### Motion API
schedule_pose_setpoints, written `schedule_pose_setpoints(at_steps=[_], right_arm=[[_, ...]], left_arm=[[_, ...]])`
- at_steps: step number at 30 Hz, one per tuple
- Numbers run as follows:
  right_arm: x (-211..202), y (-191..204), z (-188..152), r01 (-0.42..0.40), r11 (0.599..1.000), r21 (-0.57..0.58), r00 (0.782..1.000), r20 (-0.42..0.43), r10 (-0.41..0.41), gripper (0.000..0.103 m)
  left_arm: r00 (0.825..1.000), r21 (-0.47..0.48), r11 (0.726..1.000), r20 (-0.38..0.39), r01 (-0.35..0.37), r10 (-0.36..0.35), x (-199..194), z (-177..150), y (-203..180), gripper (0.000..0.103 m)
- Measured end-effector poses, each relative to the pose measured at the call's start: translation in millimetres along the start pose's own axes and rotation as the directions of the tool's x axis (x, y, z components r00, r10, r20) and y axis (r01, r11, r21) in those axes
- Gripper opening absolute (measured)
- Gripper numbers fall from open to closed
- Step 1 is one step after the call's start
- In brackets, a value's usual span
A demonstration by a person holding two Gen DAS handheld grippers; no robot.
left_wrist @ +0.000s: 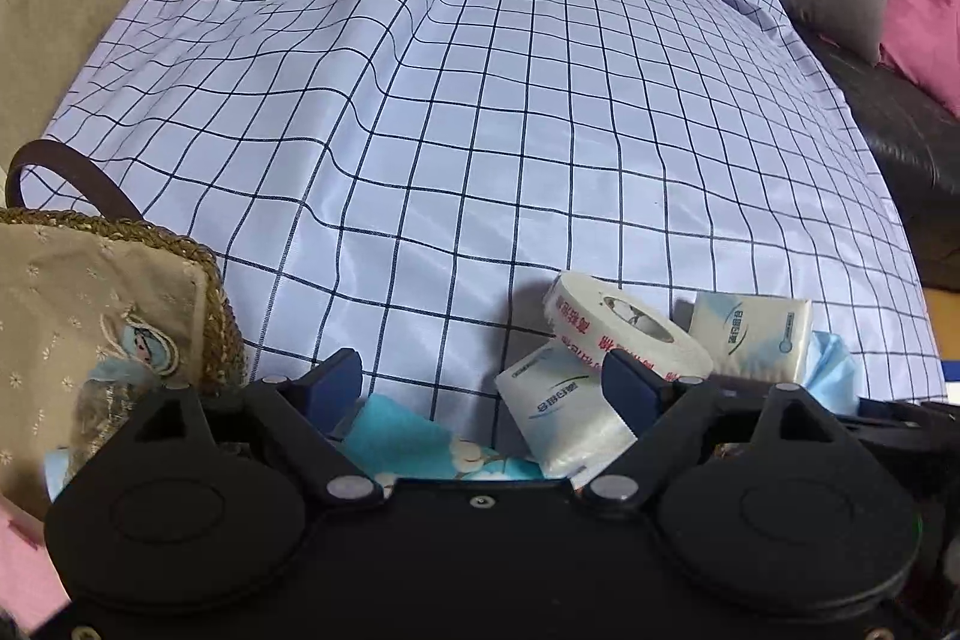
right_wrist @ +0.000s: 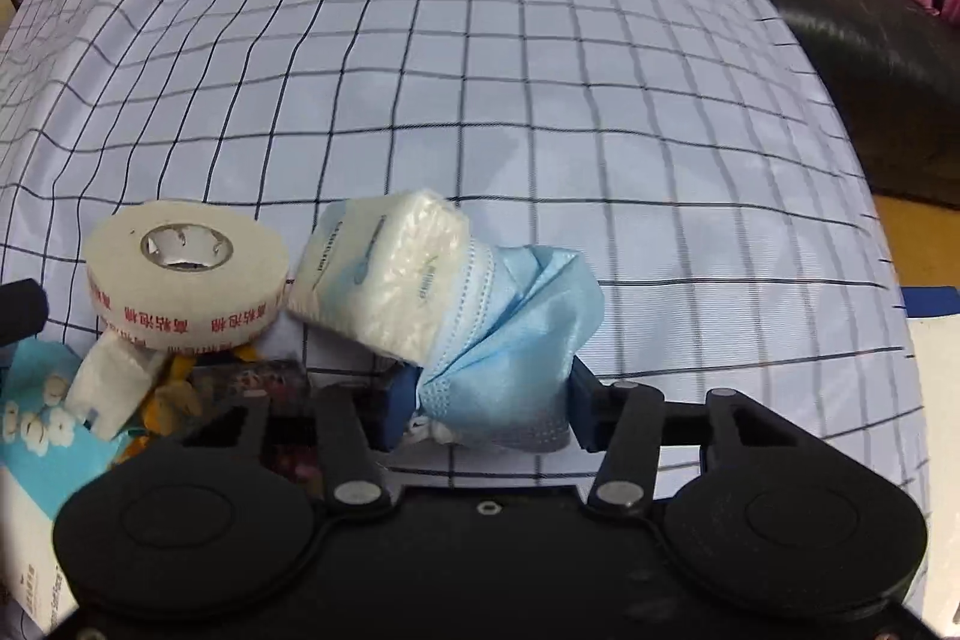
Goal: Organize soft objects
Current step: 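Grasp the blue face mask with the right tool while the left tool reaches the white tape roll, then close the left tool on the white tape roll and lift it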
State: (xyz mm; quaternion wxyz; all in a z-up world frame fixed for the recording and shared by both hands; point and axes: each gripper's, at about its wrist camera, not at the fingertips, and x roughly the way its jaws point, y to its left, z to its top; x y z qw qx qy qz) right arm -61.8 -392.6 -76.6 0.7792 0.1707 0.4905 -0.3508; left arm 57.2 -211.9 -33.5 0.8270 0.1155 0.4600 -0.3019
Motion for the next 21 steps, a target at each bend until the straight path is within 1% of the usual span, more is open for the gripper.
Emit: schedule_pose_setpoints(at_steps=[4, 6, 8, 11, 14, 18, 21], right_arm=[[-10, -16, -2, 0.021, 0.999, 0.038, 1.0, 0.01, -0.021, 0.05], [-14, -26, -2, 0.02, 0.997, 0.07, 1.0, 0.007, -0.021, 0.05], [-17, -34, -1, 0.022, 0.995, 0.099, 1.0, 0.008, -0.022, 0.05], [-26, -43, -1, 0.018, 0.992, 0.122, 1.0, 0.019, -0.021, 0.05], [-33, -49, -4, 0.016, 0.992, 0.129, 0.999, 0.026, -0.02, 0.05], [-36, -51, -6, 0.01, 0.993, 0.12, 1.0, 0.027, -0.013, 0.05], [-39, -51, -12, 0.003, 0.993, 0.121, 1.0, 0.024, -0.006, 0.05]], left_arm=[[1.0, 0.007, 1.0, 0.018, 0.011, -0.011, -1, 0, -8, 0.086], [0.999, 0.013, 1.0, 0.034, 0.027, -0.027, -2, 0, -16, 0.09], [0.998, 0.023, 0.999, 0.052, 0.036, -0.037, -3, -1, -24, 0.092], [0.997, 0.041, 0.999, 0.067, 0.033, -0.036, -2, -1, -37, 0.095], [0.997, 0.074, 0.997, 0.068, 0.025, -0.03, 1, -2, -46, 0.095], [0.998, 0.124, 0.992, 0.056, 0.022, -0.029, 2, -5, -47, 0.095], [0.998, 0.146, 0.989, 0.054, 0.024, -0.032, -2, -5, -39, 0.094]])
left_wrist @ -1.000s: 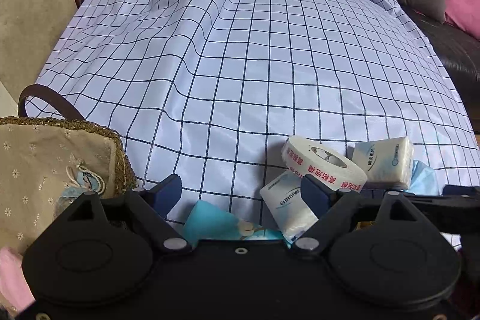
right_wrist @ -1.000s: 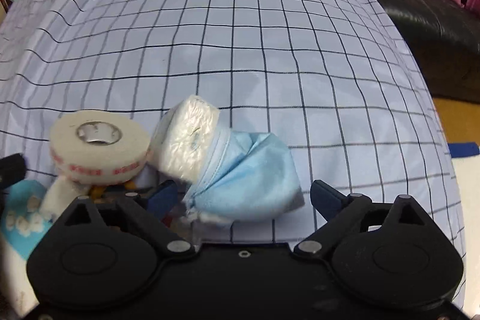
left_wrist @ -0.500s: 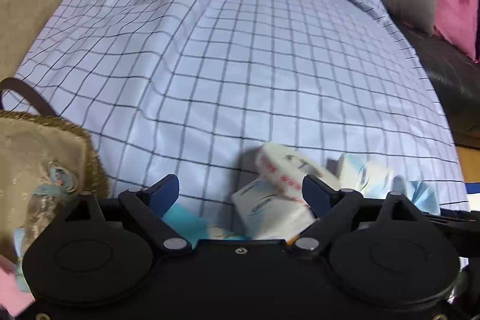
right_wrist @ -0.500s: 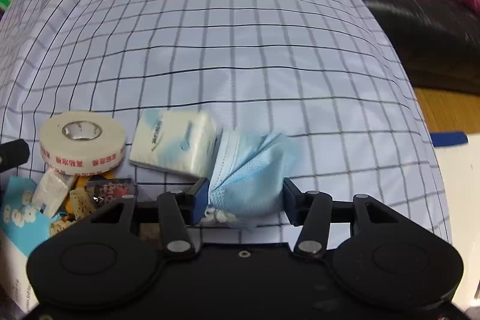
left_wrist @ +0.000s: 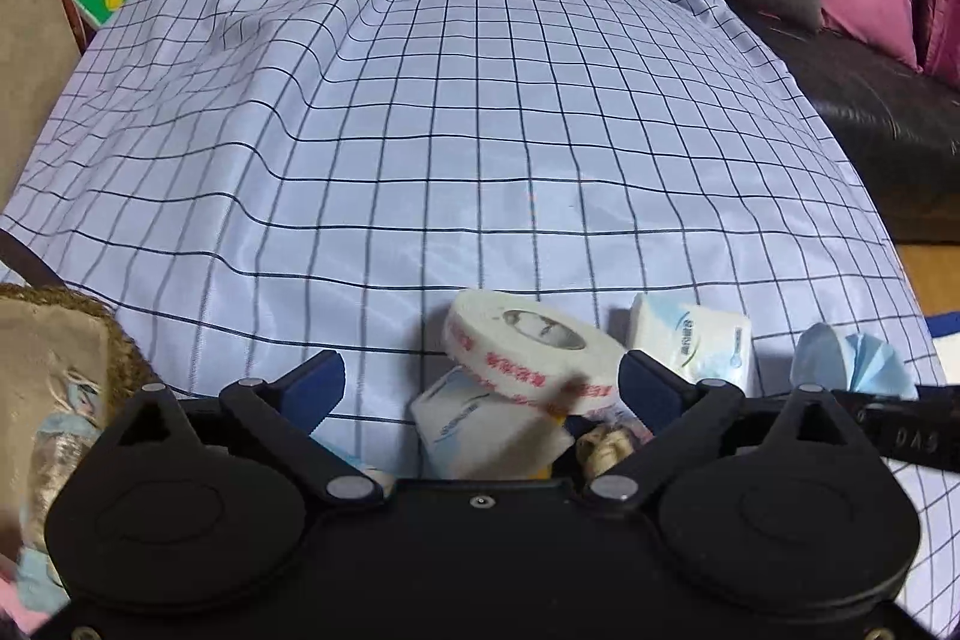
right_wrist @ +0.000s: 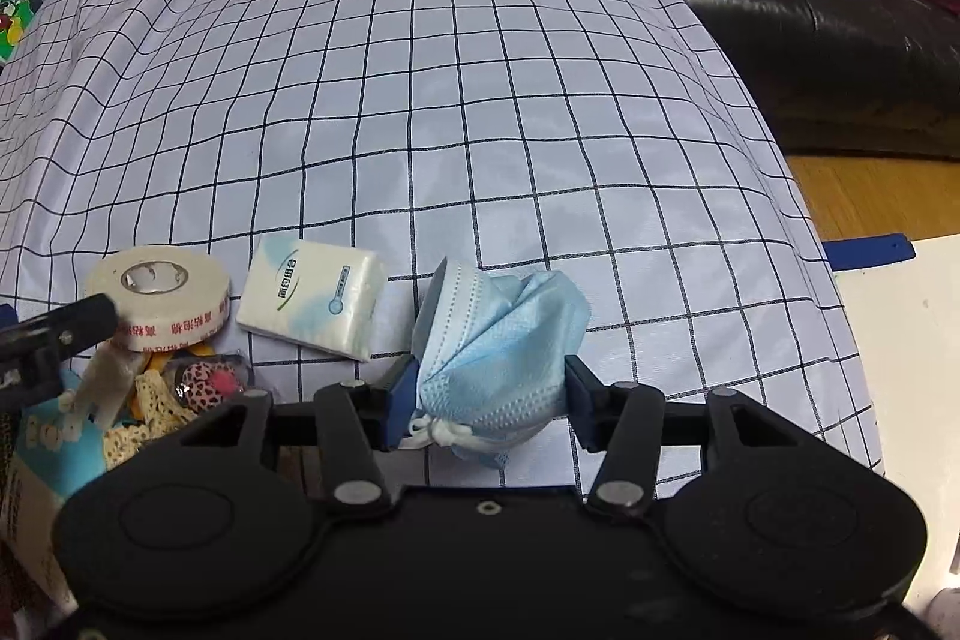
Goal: Organize soft objects
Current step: 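Close the left tool on the white tape roll and lift it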
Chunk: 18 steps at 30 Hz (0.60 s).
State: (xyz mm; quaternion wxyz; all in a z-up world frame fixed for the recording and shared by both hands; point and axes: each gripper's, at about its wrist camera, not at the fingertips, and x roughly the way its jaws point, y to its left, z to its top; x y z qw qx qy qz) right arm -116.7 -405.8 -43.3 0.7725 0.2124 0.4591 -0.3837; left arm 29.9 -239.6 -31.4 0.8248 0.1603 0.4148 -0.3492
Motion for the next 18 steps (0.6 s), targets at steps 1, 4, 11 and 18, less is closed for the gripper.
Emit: schedule_pose_setpoints(at_steps=[1, 4, 11, 18], right_arm=[[1, 0, 0, -0.004, 1.0, 0.001, 1.0, -0.001, 0.004, 0.05], [1, 0, -1, -0.013, 1.0, -0.002, 1.0, -0.004, 0.013, 0.05], [-2, 8, -2, -0.031, 0.999, -0.017, 1.0, -0.003, 0.031, 0.051], [-6, 7, -4, -0.036, 0.999, -0.025, 0.999, 0.0, 0.036, 0.051]], left_arm=[[1.0, 0.008, 1.0, -0.002, -0.001, 0.001, -1, 0, 3, 0.094], [1.0, 0.021, 1.0, -0.019, 0.008, -0.008, -1, -2, 10, 0.094], [0.999, -0.108, 0.993, 0.006, 0.051, -0.051, 7, 6, 11, 0.096], [0.999, -0.002, 0.999, 0.023, -0.039, 0.039, 23, 8, -27, 0.099]])
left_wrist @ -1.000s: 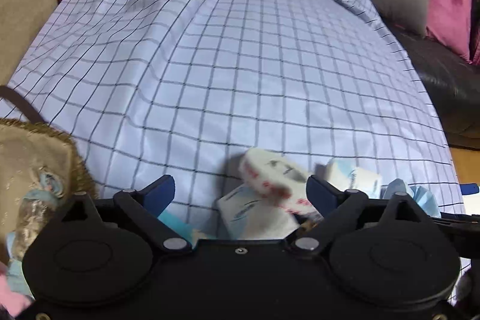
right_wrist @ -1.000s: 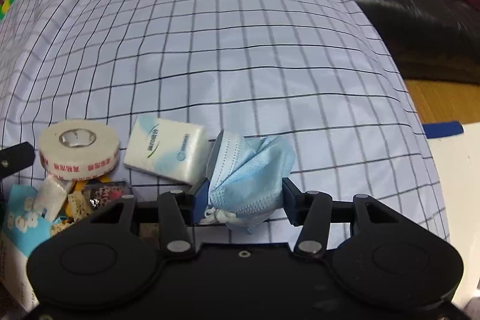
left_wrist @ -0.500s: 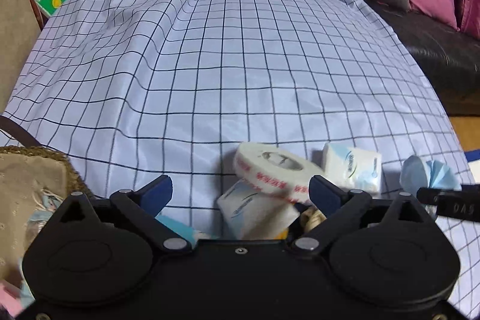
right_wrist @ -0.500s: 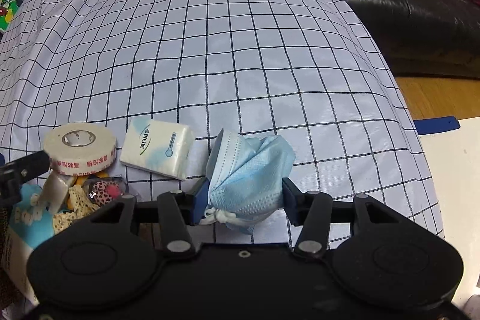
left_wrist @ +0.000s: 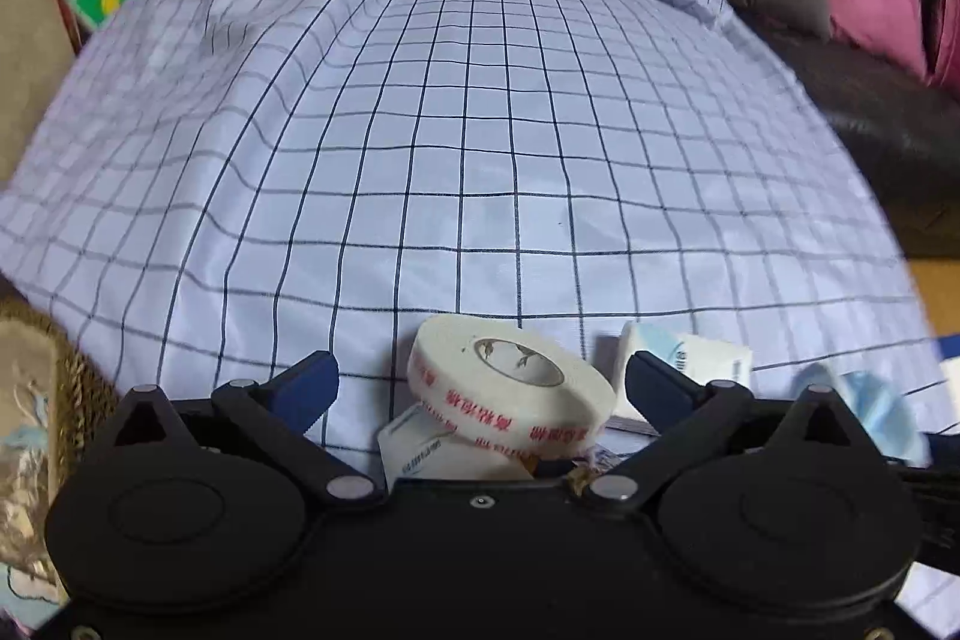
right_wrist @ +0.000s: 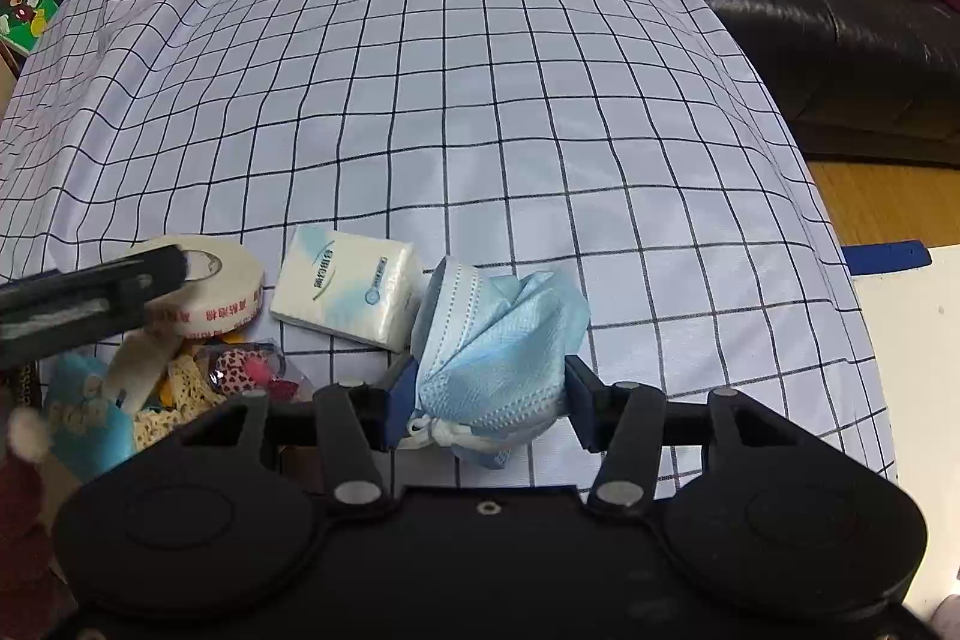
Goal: Organize soft objects
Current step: 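Close the left tool on the white tape roll and lift it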
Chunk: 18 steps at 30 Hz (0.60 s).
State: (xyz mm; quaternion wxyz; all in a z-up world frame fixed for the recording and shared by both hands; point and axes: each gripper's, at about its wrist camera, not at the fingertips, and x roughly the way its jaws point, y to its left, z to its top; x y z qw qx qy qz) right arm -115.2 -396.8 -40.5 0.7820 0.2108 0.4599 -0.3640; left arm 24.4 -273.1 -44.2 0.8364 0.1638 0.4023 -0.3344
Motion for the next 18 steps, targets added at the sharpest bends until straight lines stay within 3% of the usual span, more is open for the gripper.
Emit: schedule_pose_setpoints(at_steps=[7, 10, 14, 16, 17, 18], right_arm=[[7, -15, -2, 0.009, 1.0, 0.028, 1.0, -0.022, -0.008, 0.051], [10, -17, -1, 0.004, 0.999, 0.043, 0.999, -0.033, -0.002, 0.052], [9, -15, -2, 0.002, 1.0, 0.031, 1.0, -0.03, -0.002, 0.052], [8, -15, -2, 0.005, 1.0, 0.024, 1.0, -0.025, -0.004, 0.052], [7, -15, -2, 0.004, 1.0, 0.022, 1.0, -0.023, -0.004, 0.052], [6, -15, -3, 0.004, 1.0, 0.022, 1.0, -0.022, -0.004, 0.051]], left_arm=[[0.992, 0.169, 0.978, 0.024, -0.124, 0.121, 9, -9, -26, 0.099], [0.99, 0.209, 0.968, 0.019, -0.138, 0.138, 14, -12, -30, 0.1], [0.994, 0.182, 0.978, -0.011, -0.104, 0.107, 20, -11, -28, 0.098], [0.996, 0.169, 0.983, -0.026, -0.076, 0.081, 23, -10, -27, 0.078], [0.997, 0.154, 0.987, -0.044, -0.052, 0.06, 24, -9, -25, 0.058], [0.997, 0.126, 0.992, -0.077, -0.012, 0.022, 27, -9, -21, 0.053]])
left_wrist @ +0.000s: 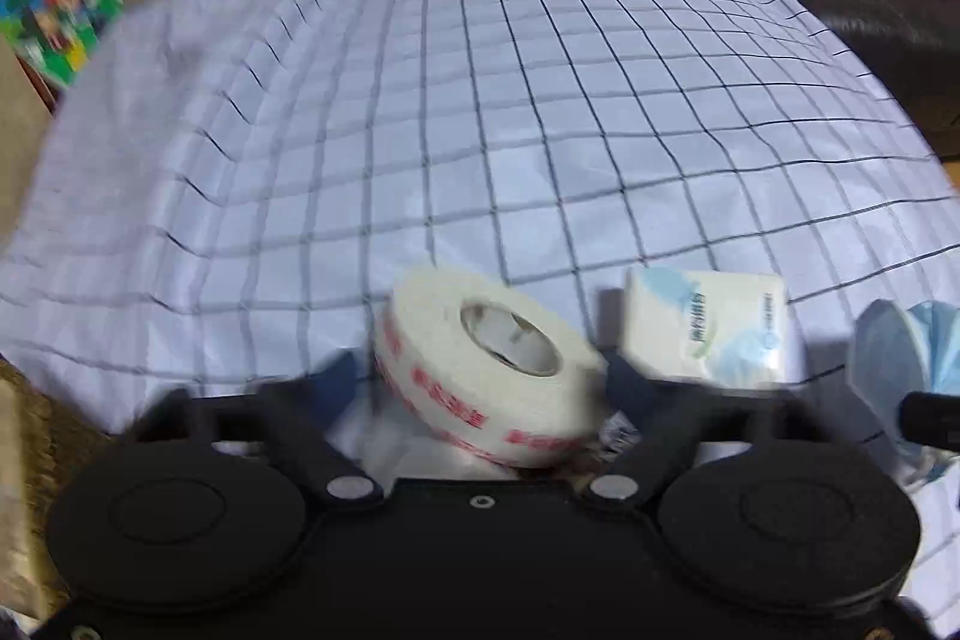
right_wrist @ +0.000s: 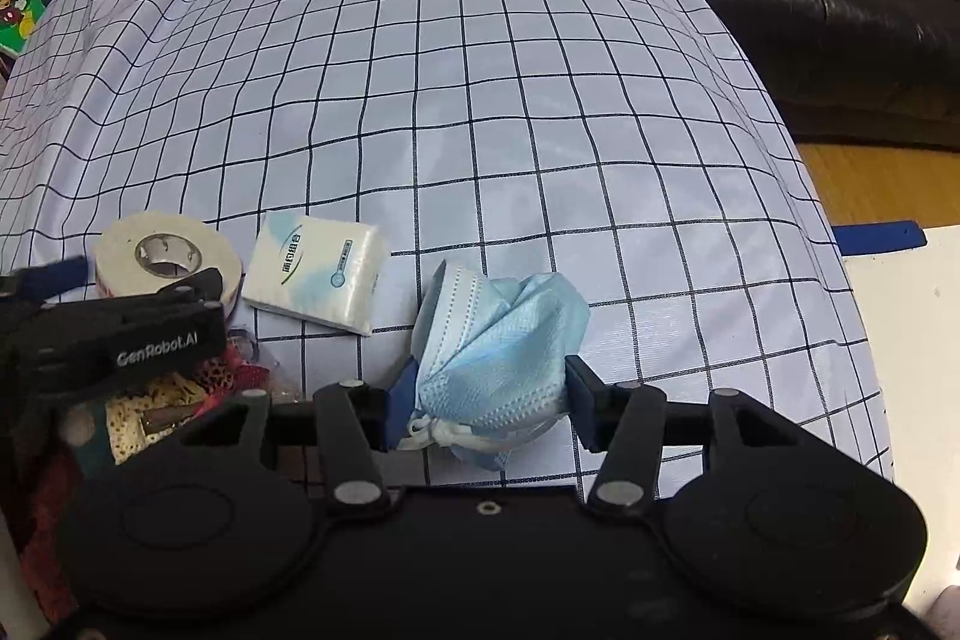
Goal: Organize soft objects
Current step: 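Close the left tool on the white tape roll and lift it, then carry the white tape roll into the basket while the right tool drops the blue mask in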
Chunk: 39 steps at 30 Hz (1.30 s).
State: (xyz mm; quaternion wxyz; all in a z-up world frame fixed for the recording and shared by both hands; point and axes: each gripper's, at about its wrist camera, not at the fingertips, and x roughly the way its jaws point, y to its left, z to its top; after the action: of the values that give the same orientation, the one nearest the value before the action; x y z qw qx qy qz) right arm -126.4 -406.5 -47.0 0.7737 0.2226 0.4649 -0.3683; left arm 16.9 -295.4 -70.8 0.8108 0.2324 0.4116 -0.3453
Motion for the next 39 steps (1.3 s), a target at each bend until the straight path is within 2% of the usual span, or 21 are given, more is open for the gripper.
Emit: schedule_pose_setpoints(at_steps=[2, 5, 7, 8, 10, 13, 14, 17, 20, 25, 27, 30, 32, 37, 38, 39], right_arm=[[-1, -1, 0, 0.002, 1.0, 0.005, 1.0, 0.001, -0.002, 0.051], [-2, -3, 1, 0.001, 1.0, 0.017, 1.0, 0.002, -0.002, 0.052], [-3, -4, 1, 0.0, 1.0, 0.022, 1.0, 0.002, 0.0, 0.052], [-3, -3, 1, -0.001, 1.0, 0.021, 1.0, 0.002, 0.001, 0.052], [-3, -2, 1, 0.0, 1.0, 0.017, 1.0, 0.002, 0.0, 0.051], [-2, 1, 0, 0.0, 1.0, 0.001, 1.0, 0.002, 0.0, 0.052], [-2, 2, 0, -0.001, 1.0, -0.003, 1.0, 0.002, 0.001, 0.052], [-1, 3, 0, -0.01, 1.0, -0.009, 1.0, 0.0, 0.01, 0.051], [-1, 3, 1, -0.012, 1.0, -0.011, 1.0, 0.0, 0.012, 0.051], [0, 2, 0, -0.007, 1.0, -0.016, 1.0, -0.005, 0.007, 0.052], [1, 2, 0, -0.005, 1.0, -0.016, 1.0, -0.007, 0.005, 0.052], [1, 2, 1, -0.007, 1.0, -0.015, 1.0, -0.009, 0.007, 0.052], [1, 3, 1, -0.006, 1.0, -0.017, 1.0, -0.008, 0.006, 0.052], [2, 5, 0, -0.009, 1.0, -0.023, 1.0, -0.012, 0.008, 0.052], [2, 5, -1, -0.008, 1.0, -0.024, 1.0, -0.012, 0.008, 0.051], [2, 5, -1, -0.008, 1.0, -0.023, 1.0, -0.011, 0.008, 0.051]], left_arm=[[0.998, -0.05, 0.997, -0.022, 0.063, -0.064, 2, 0, 8, 0.053], [0.997, -0.069, 0.995, -0.015, 0.069, -0.07, -1, 2, 16, 0.048], [0.996, -0.099, 0.991, -0.019, 0.089, -0.091, -2, 3, 22, 0.05], [0.996, -0.111, 0.99, -0.018, 0.086, -0.089, -2, 4, 25, 0.052], [0.997, -0.15, 0.986, -0.001, 0.076, -0.077, -4, 7, 31, 0.063], [0.997, -0.188, 0.979, 0.017, 0.078, -0.076, -6, 9, 39, 0.066], [0.996, -0.197, 0.976, 0.019, 0.089, -0.087, -6, 9, 42, 0.072], [0.994, -0.232, 0.967, 0.014, 0.106, -0.105, -3, 9, 48, 0.076], [0.994, -0.233, 0.967, -0.007, 0.101, -0.106, 1, 9, 48, 0.089], [0.992, -0.241, 0.964, -0.033, 0.112, -0.124, 8, 7, 45, 0.088], [0.995, -0.225, 0.971, -0.037, 0.082, -0.093, 7, 7, 41, 0.09], [1.0, -0.131, 0.991, -0.004, -0.018, 0.018, -2, 5, 25, 0.099], [0.998, -0.084, 0.995, 0.023, -0.06, 0.062, -5, 4, 16, 0.099], [0.999, -0.091, 0.995, -0.016, -0.033, 0.032, 6, 1, 14, 0.099], [0.999, -0.094, 0.995, -0.021, -0.034, 0.032, 8, 1, 15, 0.095], [0.999, -0.101, 0.994, -0.025, -0.033, 0.03, 9, 0, 15, 0.086]])
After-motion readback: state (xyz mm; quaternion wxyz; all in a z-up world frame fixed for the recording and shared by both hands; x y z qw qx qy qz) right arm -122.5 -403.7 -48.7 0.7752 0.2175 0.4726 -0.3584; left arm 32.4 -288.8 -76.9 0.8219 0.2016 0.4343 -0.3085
